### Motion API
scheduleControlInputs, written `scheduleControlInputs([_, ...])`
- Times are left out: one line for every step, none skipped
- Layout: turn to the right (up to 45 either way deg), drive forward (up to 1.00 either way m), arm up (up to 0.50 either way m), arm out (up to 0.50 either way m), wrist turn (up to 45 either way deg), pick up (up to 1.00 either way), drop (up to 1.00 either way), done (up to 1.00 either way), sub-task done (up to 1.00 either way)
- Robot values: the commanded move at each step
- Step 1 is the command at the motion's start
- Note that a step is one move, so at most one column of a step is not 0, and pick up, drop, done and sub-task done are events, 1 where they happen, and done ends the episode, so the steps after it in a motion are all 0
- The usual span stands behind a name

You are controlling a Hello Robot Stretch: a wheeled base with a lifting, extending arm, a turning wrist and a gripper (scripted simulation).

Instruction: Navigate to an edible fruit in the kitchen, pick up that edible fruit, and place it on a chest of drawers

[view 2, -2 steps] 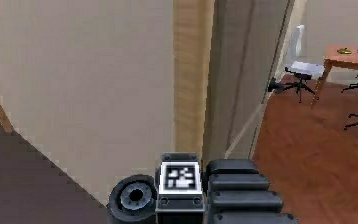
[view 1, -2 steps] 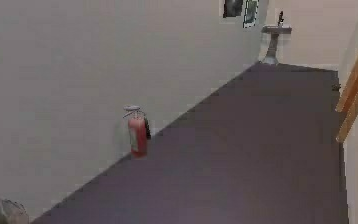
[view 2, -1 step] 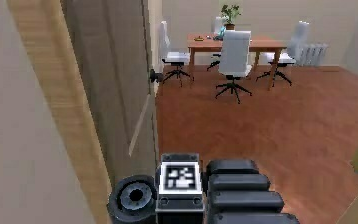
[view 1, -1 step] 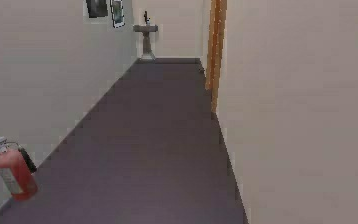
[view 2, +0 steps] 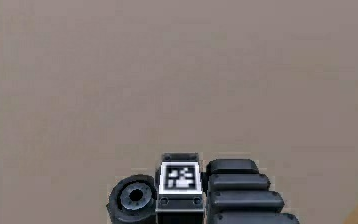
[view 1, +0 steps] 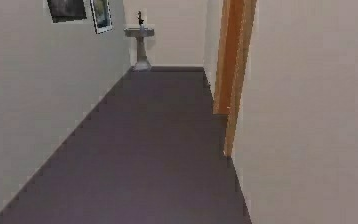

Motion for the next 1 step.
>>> scheduleControlInputs([0.0,1.0,0.0,0.0,0.0,0.0,0.0,0.0,0.0])
